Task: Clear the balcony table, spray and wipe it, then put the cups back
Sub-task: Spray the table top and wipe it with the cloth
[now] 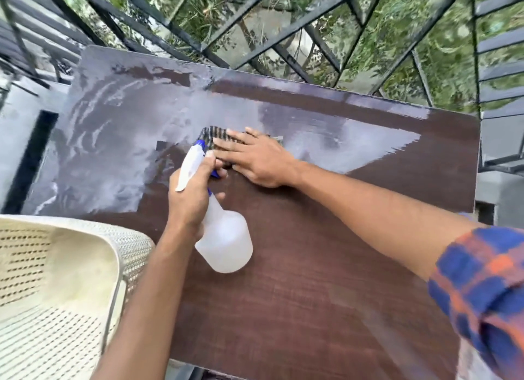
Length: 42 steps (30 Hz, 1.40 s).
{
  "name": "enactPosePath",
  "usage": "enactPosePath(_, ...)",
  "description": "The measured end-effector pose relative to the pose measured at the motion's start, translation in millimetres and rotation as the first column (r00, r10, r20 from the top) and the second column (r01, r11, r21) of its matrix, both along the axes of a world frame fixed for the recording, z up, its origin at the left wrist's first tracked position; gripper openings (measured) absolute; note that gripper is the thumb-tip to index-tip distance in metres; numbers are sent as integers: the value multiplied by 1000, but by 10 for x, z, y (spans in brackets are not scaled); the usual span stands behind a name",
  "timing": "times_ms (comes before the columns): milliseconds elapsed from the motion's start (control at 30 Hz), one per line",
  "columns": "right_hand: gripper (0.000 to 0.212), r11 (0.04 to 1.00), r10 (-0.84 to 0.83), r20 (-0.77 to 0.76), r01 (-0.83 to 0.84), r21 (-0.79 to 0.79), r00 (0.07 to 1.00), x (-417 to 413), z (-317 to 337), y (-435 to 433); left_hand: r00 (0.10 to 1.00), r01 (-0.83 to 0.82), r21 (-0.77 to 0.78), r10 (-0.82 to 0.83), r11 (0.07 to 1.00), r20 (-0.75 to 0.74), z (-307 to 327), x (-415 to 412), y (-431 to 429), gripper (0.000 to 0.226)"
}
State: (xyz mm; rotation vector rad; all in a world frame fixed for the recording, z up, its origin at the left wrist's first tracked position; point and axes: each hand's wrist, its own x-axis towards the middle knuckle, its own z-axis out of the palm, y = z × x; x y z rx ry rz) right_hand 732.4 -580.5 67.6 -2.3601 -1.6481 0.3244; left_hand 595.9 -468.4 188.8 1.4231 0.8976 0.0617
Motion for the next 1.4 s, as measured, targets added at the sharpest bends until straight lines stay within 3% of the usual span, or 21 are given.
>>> enactPosePath(67,49,999,7,26,-8,50,1000,138,-22,-266,1000,6,-7,-6,1000,-3,2,-21,-7,24)
enactPosePath(167,51,956,-288,31,286,61,957,567,31,-483,1000,19,-3,-19,1000,8,6,-59,-24,24)
enactPosePath(300,54,717,-695,-55,697,18,716,820,109,-396,1000,7,-9,-7,1000,26,27,-153,-44,22)
enactPosePath(367,53,642,-766,-53,767,-3,641,645,121,-231,1000,9,-23,-9,1000,20,51,-193,-68,24)
enactPosePath(400,53,648,-761,-57,762,-10,646,479,117,-172,1000,14,-25,-14,1000,17,66,-210,-96,23)
enactPosePath(467,54,766,-641,-52,642,4,765,45,108,-128,1000,12,-16,-12,1000,7,70,-230,-136,23)
enactPosePath(567,50,947,-316,-10,316,59,949,-773,36,-294,999,30,-41,-29,999,27,87,-247,-195,25)
enactPosePath(700,47,997,53,-45,-50,64,998,-1261,-14,-756,993,77,-104,-66,992,99,99,-258,-296,24)
enactPosePath(767,46,990,120,-45,-116,79,992,-1017,-24,-953,992,104,-76,-98,992,79,88,-262,-342,24)
enactPosePath(833,48,997,-6,-40,10,78,999,-548,-67,-1072,988,150,-38,-149,988,27,78,-258,-371,24)
enactPosePath(900,51,944,-322,-32,324,69,946,30,-73,-1133,984,180,-28,-180,983,-4,81,-252,-394,24)
enactPosePath(1000,52,644,-758,-128,765,16,640,721,44,-1224,979,203,-25,-203,979,1,86,-238,-458,23)
enactPosePath(1033,52,565,-815,-163,825,-6,557,842,91,-1236,978,209,-22,-209,978,2,78,-228,-481,22)
enactPosePath(1100,54,517,-849,-150,855,-39,506,831,173,-1190,977,214,-30,-214,976,-1,62,-211,-514,22)
enactPosePath(1233,55,555,-828,-83,832,20,555,65,116,-1206,972,232,-65,-234,970,-24,10,-157,-604,23)
enactPosePath(1400,51,883,-461,-51,463,78,886,-1312,45,-1721,950,311,-80,-312,947,-5,-17,-17,-753,29)
